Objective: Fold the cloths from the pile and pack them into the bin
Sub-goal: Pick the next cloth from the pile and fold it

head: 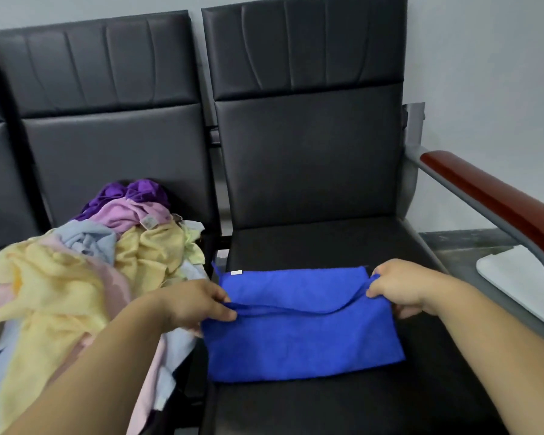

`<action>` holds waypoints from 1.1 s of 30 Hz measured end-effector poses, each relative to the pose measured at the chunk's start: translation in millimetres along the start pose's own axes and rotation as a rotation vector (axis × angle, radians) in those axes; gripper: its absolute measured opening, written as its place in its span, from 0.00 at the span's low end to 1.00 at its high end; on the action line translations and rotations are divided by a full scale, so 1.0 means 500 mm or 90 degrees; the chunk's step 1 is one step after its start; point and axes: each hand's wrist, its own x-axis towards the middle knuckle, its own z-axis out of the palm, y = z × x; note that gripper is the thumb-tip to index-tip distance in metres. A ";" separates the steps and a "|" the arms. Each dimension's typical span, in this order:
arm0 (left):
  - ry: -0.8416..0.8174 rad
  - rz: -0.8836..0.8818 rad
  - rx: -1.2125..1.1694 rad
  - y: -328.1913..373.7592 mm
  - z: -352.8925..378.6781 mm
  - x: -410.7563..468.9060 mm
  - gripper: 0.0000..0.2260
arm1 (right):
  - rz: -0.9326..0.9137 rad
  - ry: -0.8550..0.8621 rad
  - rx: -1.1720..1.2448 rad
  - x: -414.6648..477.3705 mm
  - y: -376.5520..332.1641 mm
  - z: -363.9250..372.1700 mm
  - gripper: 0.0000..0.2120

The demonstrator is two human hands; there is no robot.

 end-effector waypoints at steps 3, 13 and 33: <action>0.083 0.010 -0.084 -0.011 0.013 0.033 0.04 | -0.004 0.036 0.041 0.009 0.006 0.014 0.05; 0.298 0.036 -0.211 -0.020 0.036 0.105 0.09 | -0.116 0.193 0.028 0.061 -0.014 0.042 0.08; 0.477 -0.027 -0.006 -0.039 0.045 0.209 0.15 | -0.032 0.231 -0.175 0.172 -0.001 0.082 0.16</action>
